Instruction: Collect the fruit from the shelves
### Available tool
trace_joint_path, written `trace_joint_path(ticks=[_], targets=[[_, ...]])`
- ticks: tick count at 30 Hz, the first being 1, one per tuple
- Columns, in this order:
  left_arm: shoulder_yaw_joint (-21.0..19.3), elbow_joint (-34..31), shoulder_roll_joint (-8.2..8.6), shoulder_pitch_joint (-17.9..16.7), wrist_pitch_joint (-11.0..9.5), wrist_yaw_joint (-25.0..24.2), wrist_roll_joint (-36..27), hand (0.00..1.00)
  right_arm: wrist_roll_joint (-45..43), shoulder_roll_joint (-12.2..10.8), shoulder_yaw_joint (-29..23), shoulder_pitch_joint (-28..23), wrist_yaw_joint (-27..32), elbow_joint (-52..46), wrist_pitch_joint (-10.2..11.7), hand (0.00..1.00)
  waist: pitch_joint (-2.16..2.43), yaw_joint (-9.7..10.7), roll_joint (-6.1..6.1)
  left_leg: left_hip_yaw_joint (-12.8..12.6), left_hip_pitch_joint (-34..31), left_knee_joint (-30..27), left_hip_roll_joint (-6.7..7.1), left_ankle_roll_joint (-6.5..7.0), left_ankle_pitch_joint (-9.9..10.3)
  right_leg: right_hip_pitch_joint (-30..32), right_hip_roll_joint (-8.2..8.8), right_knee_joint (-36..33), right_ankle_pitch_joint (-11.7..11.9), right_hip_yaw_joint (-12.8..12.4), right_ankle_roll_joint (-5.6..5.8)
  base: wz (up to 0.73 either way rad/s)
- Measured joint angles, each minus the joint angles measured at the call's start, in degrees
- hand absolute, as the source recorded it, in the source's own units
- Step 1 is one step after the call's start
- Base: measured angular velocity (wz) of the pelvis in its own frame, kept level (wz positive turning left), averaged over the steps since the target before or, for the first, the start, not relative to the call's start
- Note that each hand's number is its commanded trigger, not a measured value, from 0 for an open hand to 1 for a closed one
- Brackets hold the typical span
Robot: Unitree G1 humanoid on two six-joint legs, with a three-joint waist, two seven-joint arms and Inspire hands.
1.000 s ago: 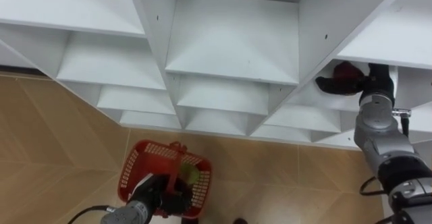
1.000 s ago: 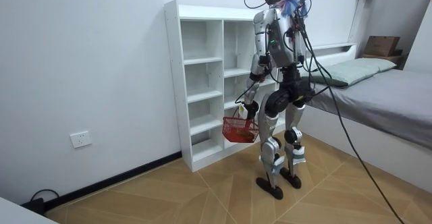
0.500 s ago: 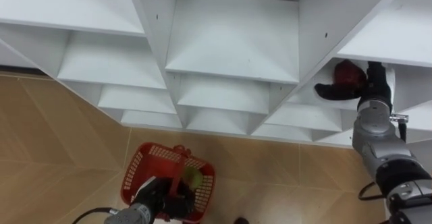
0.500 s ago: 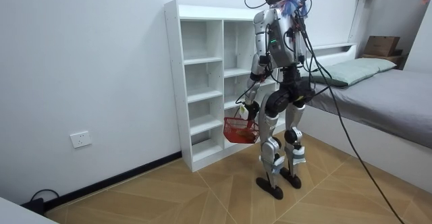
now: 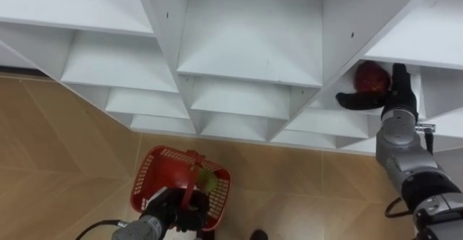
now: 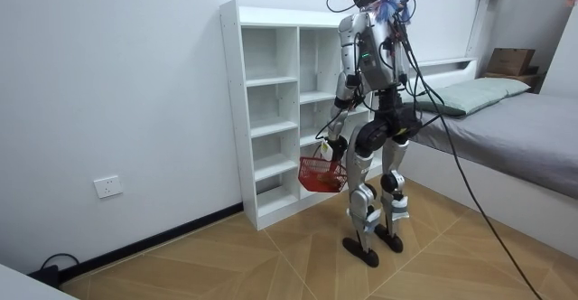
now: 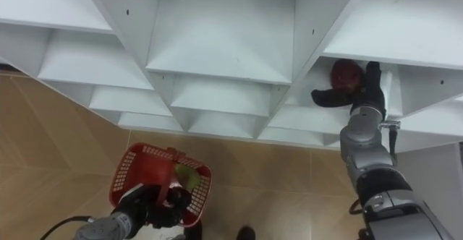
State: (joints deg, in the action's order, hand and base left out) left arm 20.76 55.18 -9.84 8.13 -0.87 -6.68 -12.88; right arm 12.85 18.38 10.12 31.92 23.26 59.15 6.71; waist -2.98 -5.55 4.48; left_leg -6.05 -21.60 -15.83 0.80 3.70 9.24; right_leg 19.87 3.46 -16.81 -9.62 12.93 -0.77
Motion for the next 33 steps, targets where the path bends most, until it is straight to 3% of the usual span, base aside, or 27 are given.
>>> trace_joint_path(ticks=[3, 10, 33], targets=[[0.0, 0.0, 0.18, 0.3, 0.0, 0.0, 0.0, 1.00, 0.0, 0.0, 0.0, 0.0, 0.6, 0.0, 0.0, 1.00, 0.00, -0.4, 0.00, 0.0, 0.0, 0.0, 0.00, 0.00, 0.0, 0.1, 0.01, 0.0, 0.0, 0.0, 0.00, 0.00], [-0.1, 0.0, 0.48, 0.6, 0.0, 0.0, 0.0, 1.00, -0.3, 0.5, -0.3, 0.1, 3.6, 0.0, 0.1, 1.00, 0.00, -0.8, 0.00, 0.0, 0.0, 0.0, 0.00, 0.00, 0.0, 0.1, -0.01, 0.0, 0.0, -0.1, 0.00, 0.00], [-0.1, 0.0, 0.63, 0.8, 0.0, 0.0, 0.0, 1.00, -0.1, -0.1, -0.1, 0.0, 2.0, 0.0, 0.2, 1.00, -0.13, -1.1, -0.47, 0.0, 0.0, 0.0, -0.01, -0.03, 0.0, 0.1, -0.02, 0.0, 0.0, -0.2, 0.00, 0.00]])
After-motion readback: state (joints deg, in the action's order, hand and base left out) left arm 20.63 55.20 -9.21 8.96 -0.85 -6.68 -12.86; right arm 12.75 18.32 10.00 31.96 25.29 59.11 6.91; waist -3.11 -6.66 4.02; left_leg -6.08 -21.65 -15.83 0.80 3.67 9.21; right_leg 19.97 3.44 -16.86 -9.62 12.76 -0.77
